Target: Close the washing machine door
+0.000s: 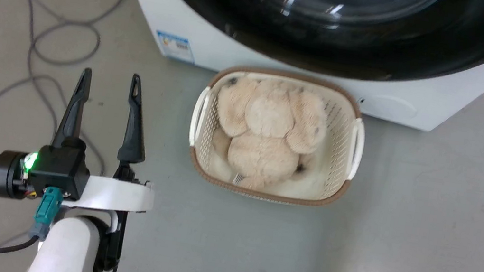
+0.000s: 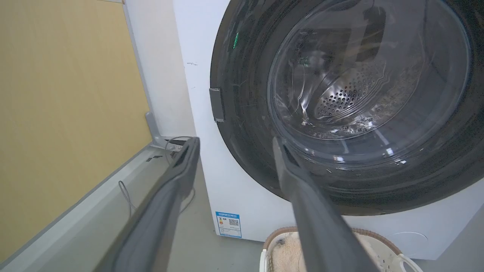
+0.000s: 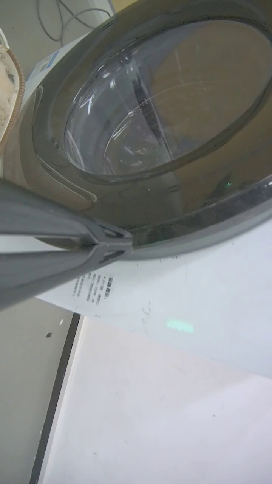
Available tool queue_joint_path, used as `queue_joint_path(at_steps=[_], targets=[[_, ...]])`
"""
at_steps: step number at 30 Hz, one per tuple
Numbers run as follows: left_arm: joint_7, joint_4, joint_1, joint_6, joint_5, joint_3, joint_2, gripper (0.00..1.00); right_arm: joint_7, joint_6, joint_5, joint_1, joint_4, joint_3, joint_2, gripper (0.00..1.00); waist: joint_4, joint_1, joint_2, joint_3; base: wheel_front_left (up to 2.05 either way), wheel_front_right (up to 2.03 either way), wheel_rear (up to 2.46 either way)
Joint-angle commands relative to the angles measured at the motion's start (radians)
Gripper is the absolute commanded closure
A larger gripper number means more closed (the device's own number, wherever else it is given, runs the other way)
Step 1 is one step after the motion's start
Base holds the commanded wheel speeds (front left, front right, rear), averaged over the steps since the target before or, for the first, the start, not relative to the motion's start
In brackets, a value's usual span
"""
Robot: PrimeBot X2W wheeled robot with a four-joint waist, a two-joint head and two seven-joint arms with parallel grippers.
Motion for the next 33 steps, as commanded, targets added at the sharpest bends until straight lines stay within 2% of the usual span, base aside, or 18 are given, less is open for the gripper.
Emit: queue_joint_path(at_steps=[1,6,11,22,23,25,26,27,33], targets=[[-0.004,0.007,0.016,-0.001,0.008,0.006,0.0,0.0,-0.005,-0.001,-0.011,0.038,-0.047,-0.025,0.019,1.0,-0.021,0.0,0.0,-0.041,0.0,0.0,0.0],[-0.004,0.022,0.047,-0.01,0.016,0.021,0.001,0.0,-0.005,-0.001,-0.06,0.151,-0.231,-0.091,0.085,1.0,-0.049,0.0,0.0,-0.112,0.0,0.0,0.0],[-0.004,0.041,0.088,-0.015,0.021,0.032,0.004,0.0,-0.005,-0.001,-0.081,0.262,-0.355,-0.113,0.147,1.0,-0.072,0.0,0.0,-0.182,0.0,0.0,0.0],[-0.004,0.057,0.176,-0.019,0.029,0.044,0.012,0.0,-0.005,-0.001,-0.077,0.482,-0.408,-0.078,0.247,1.0,-0.107,0.0,0.0,-0.288,0.0,0.0,0.0],[-0.004,0.06,0.183,-0.02,0.03,0.044,0.013,0.0,-0.005,-0.001,-0.071,0.5,-0.405,-0.073,0.256,0.98,-0.11,0.0,0.0,-0.295,0.0,0.0,0.0],[-0.004,0.064,0.195,-0.021,0.031,0.042,0.013,0.0,-0.005,-0.001,-0.059,0.534,-0.405,-0.061,0.27,0.55,-0.114,0.0,0.0,-0.306,0.0,0.0,0.0],[-0.004,0.065,0.2,-0.022,0.032,0.041,0.014,0.0,-0.005,-0.001,-0.054,0.549,-0.404,-0.057,0.276,0.15,-0.117,0.0,0.0,-0.312,0.0,0.0,0.0],[-0.004,0.067,0.206,-0.023,0.032,0.04,0.014,0.0,-0.005,-0.001,-0.05,0.563,-0.404,-0.055,0.281,0.0,-0.119,0.0,0.0,-0.317,0.0,0.0,0.0],[-0.004,0.075,0.235,-0.028,0.03,0.032,0.013,0.0,-0.005,-0.001,-0.047,0.654,-0.388,-0.025,0.298,0.0,-0.122,0.0,0.0,-0.341,0.0,0.0,0.0]])
